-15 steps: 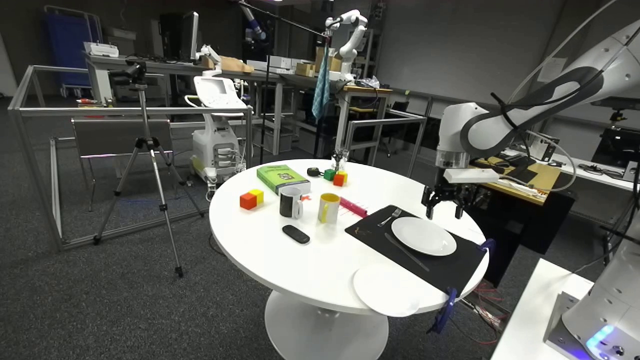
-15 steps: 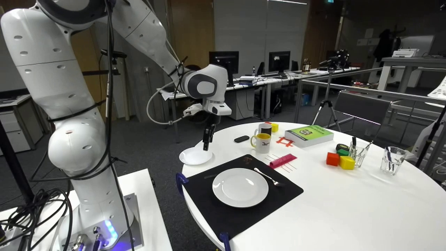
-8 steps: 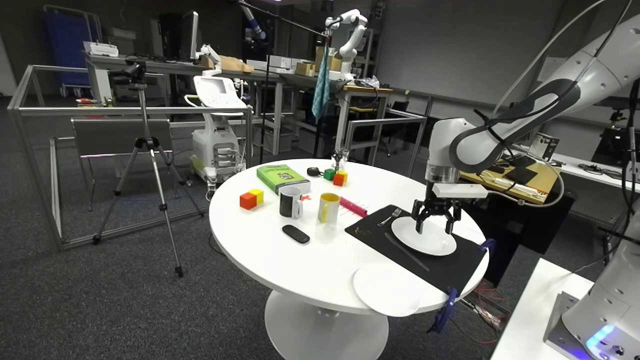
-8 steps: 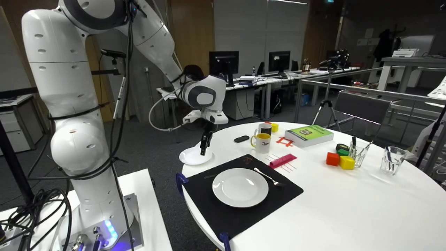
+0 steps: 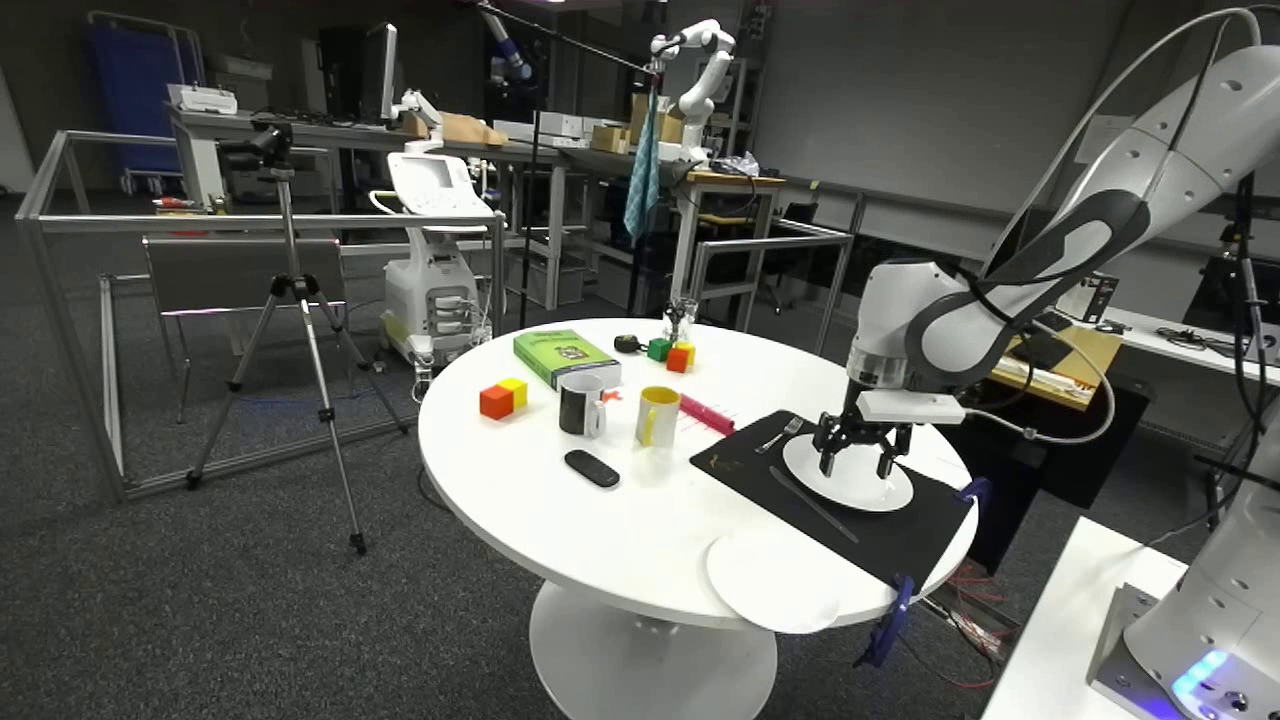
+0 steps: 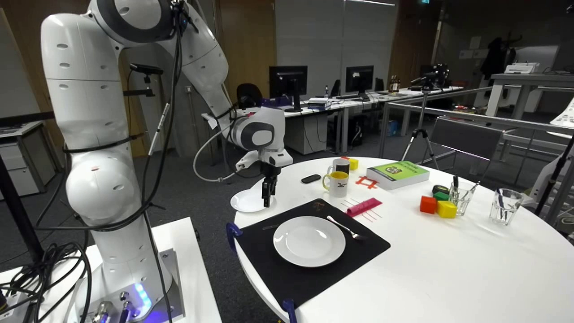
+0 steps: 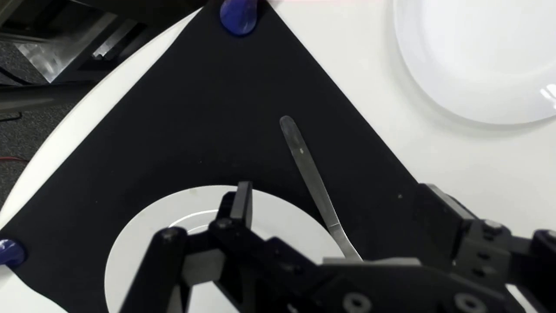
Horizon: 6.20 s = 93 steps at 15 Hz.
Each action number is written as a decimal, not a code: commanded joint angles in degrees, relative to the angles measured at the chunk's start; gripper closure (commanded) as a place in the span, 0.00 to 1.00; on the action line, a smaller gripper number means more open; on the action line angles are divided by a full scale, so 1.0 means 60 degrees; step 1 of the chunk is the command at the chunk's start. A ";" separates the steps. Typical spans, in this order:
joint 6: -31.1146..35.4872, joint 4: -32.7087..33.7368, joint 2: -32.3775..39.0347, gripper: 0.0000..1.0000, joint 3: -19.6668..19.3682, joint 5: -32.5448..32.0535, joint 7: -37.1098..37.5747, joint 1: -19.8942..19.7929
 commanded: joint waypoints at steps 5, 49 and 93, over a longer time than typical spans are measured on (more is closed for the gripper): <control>-0.0015 -0.0004 0.0026 0.00 -0.0189 0.0051 -0.0039 0.0196; 0.3826 -0.0336 0.2679 0.00 -0.2542 -0.1349 0.1597 0.2467; 0.0650 -0.0068 0.0407 0.96 -0.2708 -0.6057 0.1790 0.3690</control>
